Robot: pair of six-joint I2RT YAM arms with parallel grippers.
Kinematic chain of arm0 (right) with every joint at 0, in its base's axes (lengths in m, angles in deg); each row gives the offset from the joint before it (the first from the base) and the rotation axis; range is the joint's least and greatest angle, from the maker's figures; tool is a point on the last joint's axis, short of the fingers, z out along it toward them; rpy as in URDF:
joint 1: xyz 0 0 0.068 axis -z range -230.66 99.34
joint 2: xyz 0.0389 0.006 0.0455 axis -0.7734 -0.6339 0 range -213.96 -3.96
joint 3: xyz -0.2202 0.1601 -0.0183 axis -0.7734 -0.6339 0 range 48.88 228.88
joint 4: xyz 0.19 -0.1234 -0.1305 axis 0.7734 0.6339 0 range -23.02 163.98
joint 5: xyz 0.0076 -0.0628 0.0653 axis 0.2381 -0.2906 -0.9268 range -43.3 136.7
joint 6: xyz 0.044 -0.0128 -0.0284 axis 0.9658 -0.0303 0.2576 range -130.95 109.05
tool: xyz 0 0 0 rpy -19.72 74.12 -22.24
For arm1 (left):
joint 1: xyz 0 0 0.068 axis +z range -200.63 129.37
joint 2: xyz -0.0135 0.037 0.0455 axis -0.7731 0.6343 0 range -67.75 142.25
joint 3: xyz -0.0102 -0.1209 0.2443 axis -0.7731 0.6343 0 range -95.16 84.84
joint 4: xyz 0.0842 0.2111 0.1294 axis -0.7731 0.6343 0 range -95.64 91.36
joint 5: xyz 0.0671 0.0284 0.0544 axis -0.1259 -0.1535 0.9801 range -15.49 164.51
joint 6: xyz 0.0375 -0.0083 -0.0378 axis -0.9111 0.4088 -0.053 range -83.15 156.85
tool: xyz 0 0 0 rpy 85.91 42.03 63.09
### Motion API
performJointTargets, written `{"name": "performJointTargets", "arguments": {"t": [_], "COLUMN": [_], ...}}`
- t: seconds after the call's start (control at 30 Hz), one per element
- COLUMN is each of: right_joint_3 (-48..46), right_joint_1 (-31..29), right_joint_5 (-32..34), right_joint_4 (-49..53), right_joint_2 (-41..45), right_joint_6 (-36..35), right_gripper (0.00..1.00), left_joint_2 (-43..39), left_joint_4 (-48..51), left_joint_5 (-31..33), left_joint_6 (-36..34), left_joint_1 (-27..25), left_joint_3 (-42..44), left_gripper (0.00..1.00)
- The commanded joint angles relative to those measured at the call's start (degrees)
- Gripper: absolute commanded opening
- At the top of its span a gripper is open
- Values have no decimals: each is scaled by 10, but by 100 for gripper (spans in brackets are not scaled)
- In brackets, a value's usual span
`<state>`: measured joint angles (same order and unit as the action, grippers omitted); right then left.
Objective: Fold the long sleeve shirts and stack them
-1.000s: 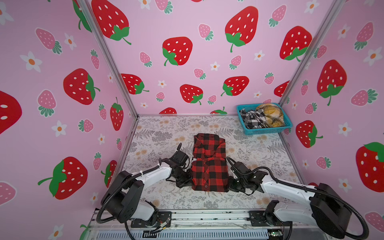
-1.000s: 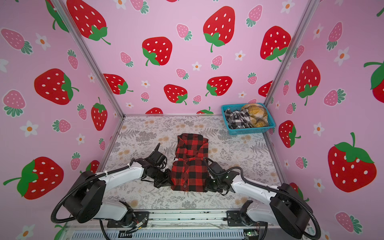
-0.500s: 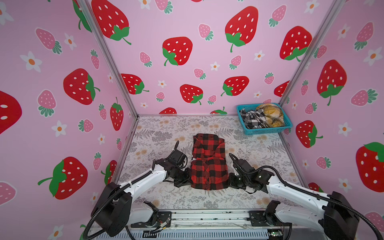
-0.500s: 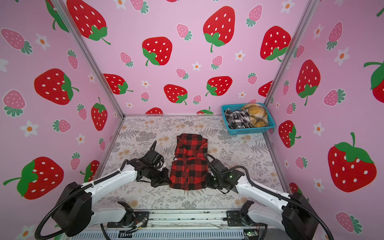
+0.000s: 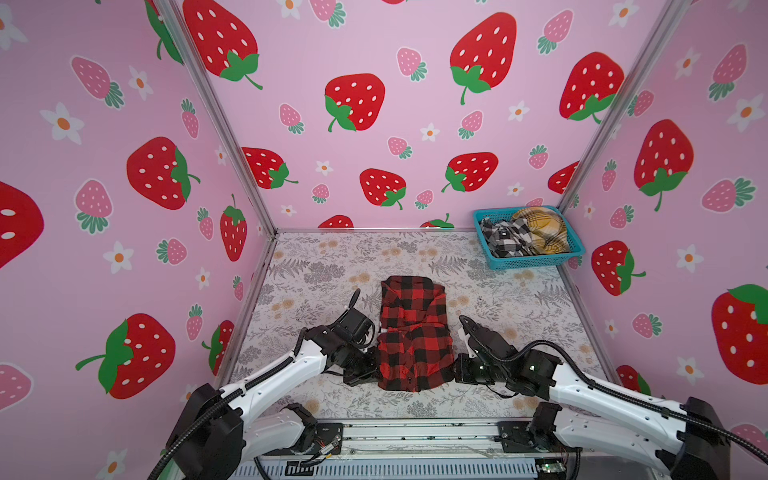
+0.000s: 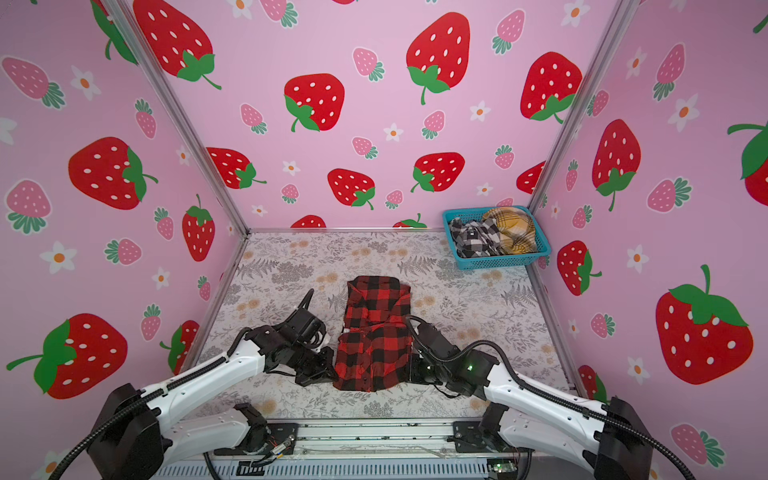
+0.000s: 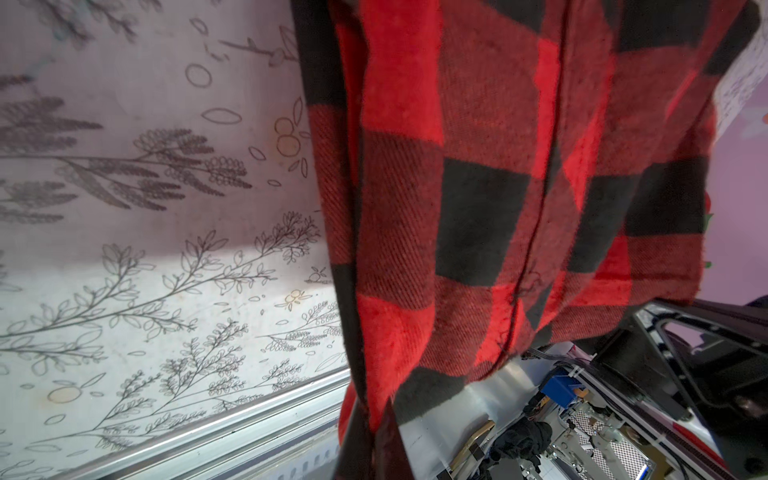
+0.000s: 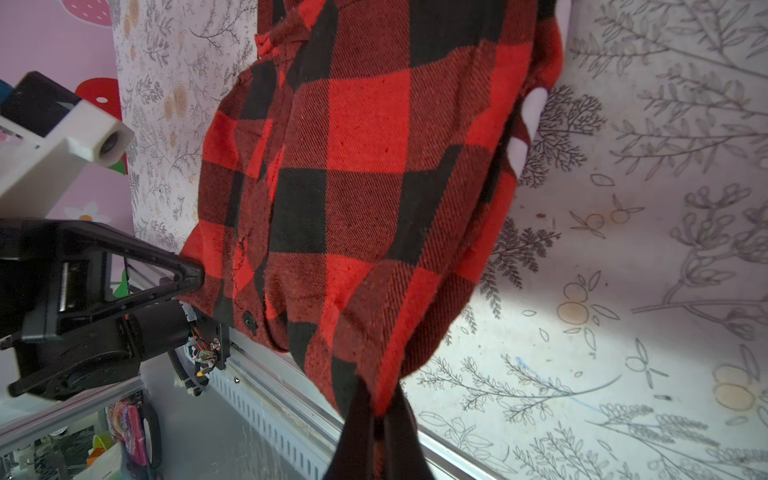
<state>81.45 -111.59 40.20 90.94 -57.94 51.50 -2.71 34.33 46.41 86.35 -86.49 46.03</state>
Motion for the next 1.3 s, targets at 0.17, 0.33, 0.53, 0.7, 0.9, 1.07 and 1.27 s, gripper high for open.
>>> {"name": "performJointTargets", "arguments": {"t": [0.17,0.33,0.53,0.7,0.9,1.07,1.27], "right_joint_3": [50,58,52,29,16,16,15], "right_joint_1": [-15,-41,-61,-73,-107,-118,-131], "right_joint_5": [41,61,80,86,101,110,124], "right_joint_4": [19,14,14,13,10,4,21], "right_joint_2": [0,-14,-4,14,13,13,39], "right_joint_6": [5,17,45,71,96,104,115], "right_gripper": [3,2,3,3,3,3,2], "left_joint_2": [-66,-77,-114,-121,-140,-160,-175], "left_joint_4": [55,66,82,83,95,108,123], "left_joint_5": [19,21,23,9,4,16,23], "left_joint_6": [27,25,33,38,47,59,64], "left_joint_1": [-3,-3,-4,-4,-16,-31,-32], "left_joint_3": [15,11,33,52,69,66,66], "left_gripper": [0,0,0,0,0,0,0]}}
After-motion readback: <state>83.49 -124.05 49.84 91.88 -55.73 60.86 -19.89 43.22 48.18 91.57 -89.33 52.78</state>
